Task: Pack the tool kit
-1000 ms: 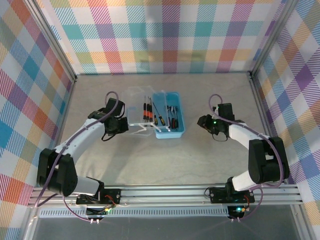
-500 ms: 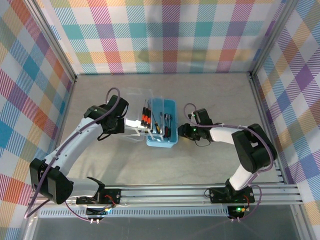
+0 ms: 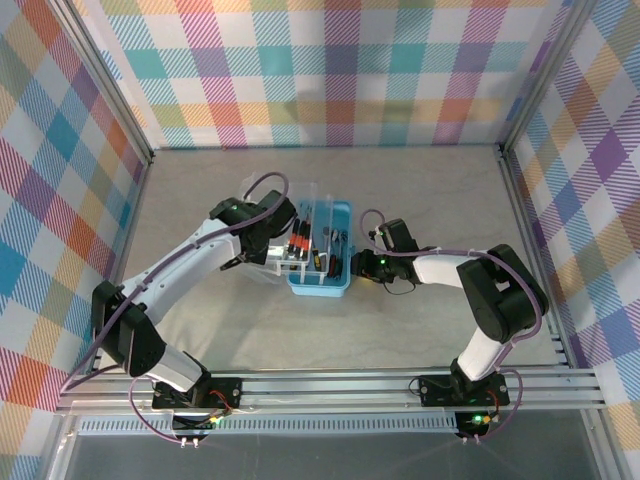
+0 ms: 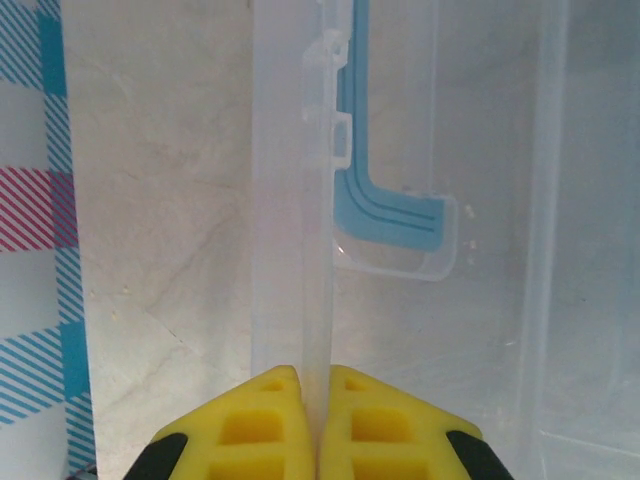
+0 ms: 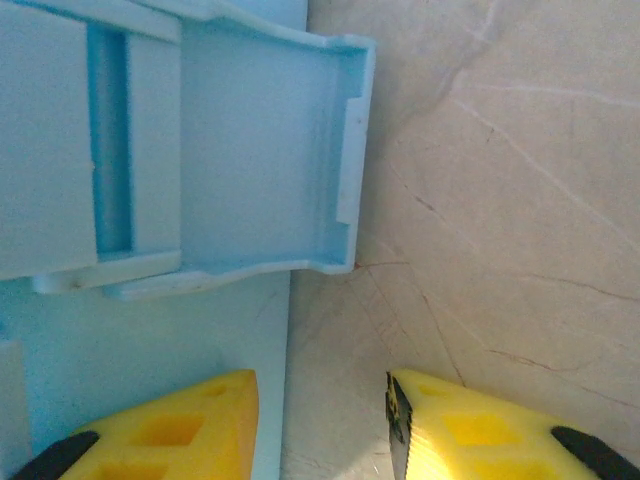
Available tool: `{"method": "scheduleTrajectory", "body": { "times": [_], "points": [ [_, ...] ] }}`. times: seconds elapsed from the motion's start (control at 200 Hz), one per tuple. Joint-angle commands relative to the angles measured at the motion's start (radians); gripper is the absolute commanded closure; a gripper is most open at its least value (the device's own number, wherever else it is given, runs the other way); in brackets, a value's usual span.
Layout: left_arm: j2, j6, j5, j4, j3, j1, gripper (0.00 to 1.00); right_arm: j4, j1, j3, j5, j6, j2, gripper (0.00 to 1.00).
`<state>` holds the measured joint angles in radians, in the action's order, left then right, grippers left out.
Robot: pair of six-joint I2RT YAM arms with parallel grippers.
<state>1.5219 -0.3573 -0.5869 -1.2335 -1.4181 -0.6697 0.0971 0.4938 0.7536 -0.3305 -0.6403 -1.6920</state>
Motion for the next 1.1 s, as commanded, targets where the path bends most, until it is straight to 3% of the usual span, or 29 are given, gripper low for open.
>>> {"method": "scheduleTrajectory", "body": {
  "times": [0.0, 0.205, 0.44, 0.665, 1.095],
  "points": [
    [0.040, -0.027, 0.102, 0.028, -0.116, -0.100, 1.00, 0.082, 0.039, 0.025, -0.072, -0.015, -0.014, 0.60],
    [0.140, -0.079, 0.133, 0.025, -0.218, -0.233, 1.00, 0.073, 0.040, 0.021, -0.044, -0.011, -0.008, 0.60],
    [0.213, -0.112, 0.152, 0.029, -0.297, -0.330, 0.88, 0.043, 0.040, -0.006, 0.073, -0.026, 0.043, 0.59],
    [0.229, -0.121, 0.201, 0.071, -0.319, -0.356, 0.83, 0.030, 0.034, -0.023, 0.124, -0.033, 0.081, 0.58],
    [0.195, -0.113, 0.239, 0.124, -0.362, -0.360, 0.53, -0.010, -0.023, -0.081, 0.238, -0.064, 0.192, 0.54]
  ]
}}
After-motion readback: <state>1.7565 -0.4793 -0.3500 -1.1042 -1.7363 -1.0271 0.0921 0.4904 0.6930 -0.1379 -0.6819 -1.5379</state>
